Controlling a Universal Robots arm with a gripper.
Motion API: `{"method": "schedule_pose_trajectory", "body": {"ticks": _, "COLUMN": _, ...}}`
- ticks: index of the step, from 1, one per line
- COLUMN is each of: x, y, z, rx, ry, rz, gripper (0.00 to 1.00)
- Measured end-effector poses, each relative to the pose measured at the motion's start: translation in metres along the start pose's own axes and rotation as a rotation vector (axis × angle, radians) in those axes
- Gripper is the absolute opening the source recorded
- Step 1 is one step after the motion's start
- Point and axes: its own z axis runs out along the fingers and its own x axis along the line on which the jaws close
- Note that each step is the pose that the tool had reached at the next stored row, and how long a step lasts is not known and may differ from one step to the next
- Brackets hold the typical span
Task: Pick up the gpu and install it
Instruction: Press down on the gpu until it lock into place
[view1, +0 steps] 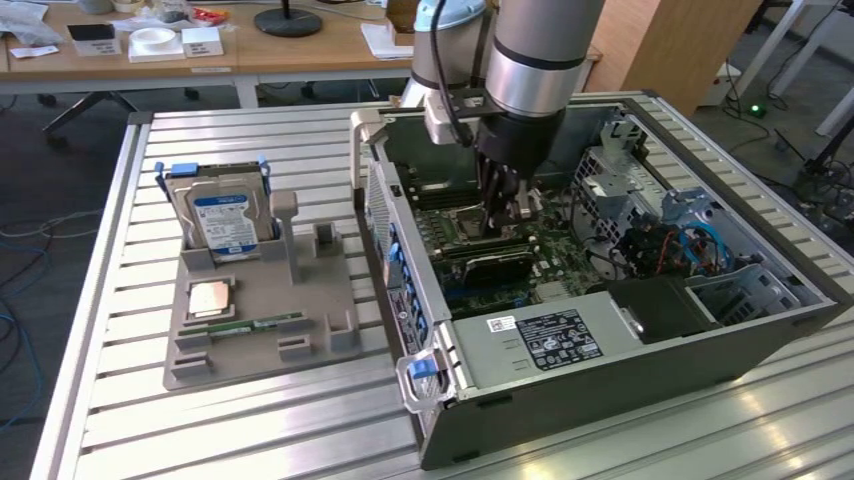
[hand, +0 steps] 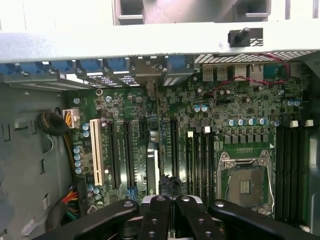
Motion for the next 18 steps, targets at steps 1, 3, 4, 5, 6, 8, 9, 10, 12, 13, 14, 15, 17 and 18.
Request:
{"method": "schedule_pose_trajectory", "body": {"ticks": 1, "x": 0.000, "y": 0.0001, "z": 0.0018, "rx": 0.0001, "ry": 0.0006, "rz": 0.000, "gripper": 0.11}}
{"method": "schedule_pose_trajectory", "body": {"ticks": 3, "x": 0.000, "y": 0.0002, "z": 0.0054, "rx": 0.0002, "ry": 0.0013, "rz": 0.000, "gripper": 0.11}}
{"method": "schedule_pose_trajectory", "body": {"ticks": 4, "x": 0.000, "y": 0.0002, "z": 0.0074, "rx": 0.0002, "ry": 0.0015, "rz": 0.000, "gripper": 0.11}}
{"method": "schedule_pose_trajectory", "body": {"ticks": 5, "x": 0.000, "y": 0.0003, "z": 0.0090, "rx": 0.0002, "ry": 0.0017, "rz": 0.000, "gripper": 0.11}}
{"method": "schedule_pose_trajectory", "body": {"ticks": 6, "x": 0.000, "y": 0.0004, "z": 0.0105, "rx": 0.0002, "ry": 0.0017, "rz": 0.000, "gripper": 0.11}}
{"method": "schedule_pose_trajectory", "body": {"ticks": 8, "x": 0.000, "y": 0.0004, "z": 0.0122, "rx": 0.0002, "ry": 0.0018, "rz": 0.000, "gripper": 0.11}}
{"method": "schedule_pose_trajectory", "body": {"ticks": 9, "x": 0.000, "y": 0.0004, "z": 0.0122, "rx": 0.0002, "ry": 0.0019, "rz": 0.000, "gripper": 0.11}}
{"method": "schedule_pose_trajectory", "body": {"ticks": 10, "x": 0.000, "y": 0.0004, "z": 0.0122, "rx": 0.0002, "ry": 0.0020, "rz": 0.000, "gripper": 0.11}}
{"method": "schedule_pose_trajectory", "body": {"ticks": 12, "x": 0.000, "y": 0.0004, "z": 0.0126, "rx": 0.0003, "ry": 0.0023, "rz": 0.000, "gripper": 0.11}}
{"method": "schedule_pose_trajectory", "body": {"ticks": 13, "x": 0.000, "y": 0.0005, "z": 0.0138, "rx": 0.0004, "ry": 0.0023, "rz": 0.000, "gripper": 0.11}}
{"method": "schedule_pose_trajectory", "body": {"ticks": 14, "x": 0.000, "y": 0.0005, "z": 0.0152, "rx": 0.0004, "ry": 0.0026, "rz": 0.000, "gripper": 0.11}}
{"method": "schedule_pose_trajectory", "body": {"ticks": 15, "x": 0.000, "y": 0.0006, "z": 0.0167, "rx": 0.0003, "ry": 0.0028, "rz": 0.000, "gripper": 0.11}}
{"method": "schedule_pose_trajectory", "body": {"ticks": 17, "x": 0.000, "y": 0.0007, "z": 0.0199, "rx": 0.0003, "ry": 0.0028, "rz": 0.000, "gripper": 0.11}}
{"method": "schedule_pose_trajectory", "body": {"ticks": 18, "x": 0.000, "y": 0.0007, "z": 0.0212, "rx": 0.0003, "ry": 0.0027, "rz": 0.000, "gripper": 0.11}}
